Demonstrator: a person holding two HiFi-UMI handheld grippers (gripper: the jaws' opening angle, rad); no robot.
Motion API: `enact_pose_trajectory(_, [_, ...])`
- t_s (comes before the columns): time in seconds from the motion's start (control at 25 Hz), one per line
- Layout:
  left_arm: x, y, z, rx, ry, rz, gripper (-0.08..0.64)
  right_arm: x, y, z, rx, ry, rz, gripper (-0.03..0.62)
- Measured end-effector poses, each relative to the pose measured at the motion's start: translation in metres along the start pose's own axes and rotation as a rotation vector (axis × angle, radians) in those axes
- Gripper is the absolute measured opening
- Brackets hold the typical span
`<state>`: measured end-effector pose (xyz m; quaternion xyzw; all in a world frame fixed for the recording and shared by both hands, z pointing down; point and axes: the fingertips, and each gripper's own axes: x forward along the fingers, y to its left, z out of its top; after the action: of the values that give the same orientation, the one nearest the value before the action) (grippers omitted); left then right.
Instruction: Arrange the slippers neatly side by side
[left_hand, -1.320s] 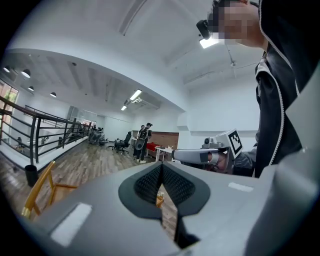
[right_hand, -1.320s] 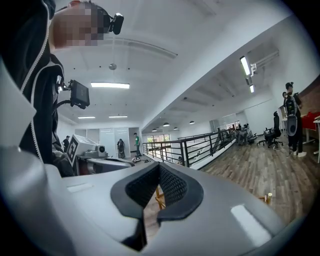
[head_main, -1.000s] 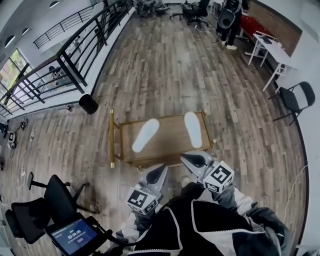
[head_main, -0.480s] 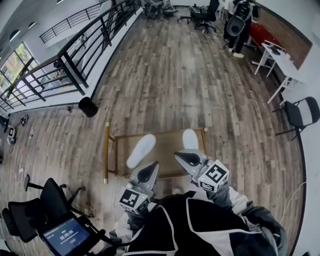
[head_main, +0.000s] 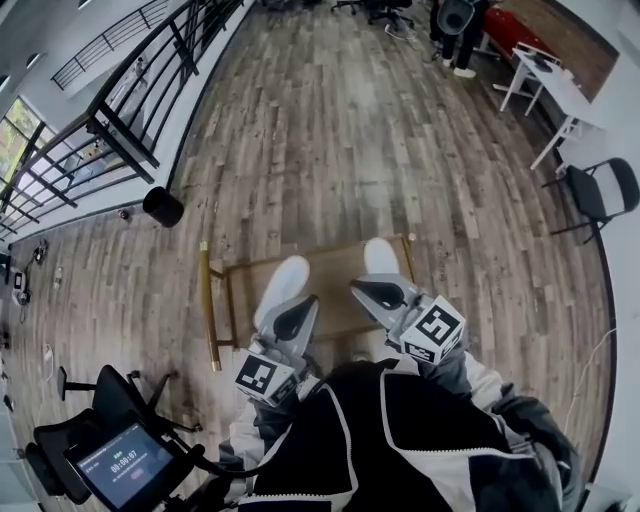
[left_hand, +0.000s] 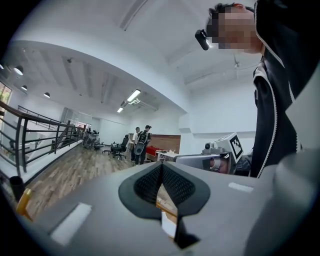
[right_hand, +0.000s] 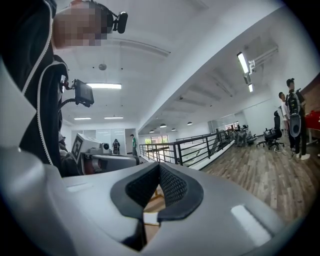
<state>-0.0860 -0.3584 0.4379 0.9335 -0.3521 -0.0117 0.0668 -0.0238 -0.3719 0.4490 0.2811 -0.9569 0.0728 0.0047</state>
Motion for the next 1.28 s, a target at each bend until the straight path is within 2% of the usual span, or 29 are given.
enact_pose_trajectory(0.2, [0.018,0.041,-0.019,-0.001,0.061,0.011,0.017,0.019,-0.024,0.002,0.021,-0.017,-0.011,0.005])
enact_pose_trajectory(0.44, [0.013,0.071,-0.063,-0.03,0.152,0.058,0.011,0.018,-0.009,-0.001,0.03,-0.025,0.004,0.005])
enact_pose_trajectory(0.48, [0.017,0.077,-0.075,-0.035,0.184,0.064,0.016,0.017,-0.013,-0.001,0.034,-0.028,0.0,0.005])
enact_pose_trajectory(0.52, [0.021,0.085,-0.089,-0.04,0.218,0.072,0.05,0.017,-0.016,-0.002,0.036,-0.03,-0.004,0.005])
enact_pose_trajectory(0.64, [0.023,0.113,-0.136,-0.068,0.324,0.113,0.06,0.017,-0.019,-0.007,0.036,-0.028,-0.015,0.005])
enact_pose_trajectory(0.76, [0.023,0.138,-0.177,-0.1,0.451,0.159,0.122,0.01,-0.017,-0.006,0.035,-0.027,-0.028,0.005])
enact_pose_trajectory(1.0, [0.02,0.169,-0.243,-0.068,0.709,0.222,0.216,-0.008,-0.012,0.002,0.03,-0.023,-0.062,0.005])
enact_pose_trajectory(1.08, [0.014,0.176,-0.264,-0.051,0.791,0.229,0.227,-0.012,-0.008,0.002,0.03,-0.021,-0.078,0.005])
enact_pose_trajectory(1.28, [-0.007,0.19,-0.307,-0.072,0.951,0.258,0.232,-0.024,0.008,0.004,0.024,-0.011,-0.118,0.005])
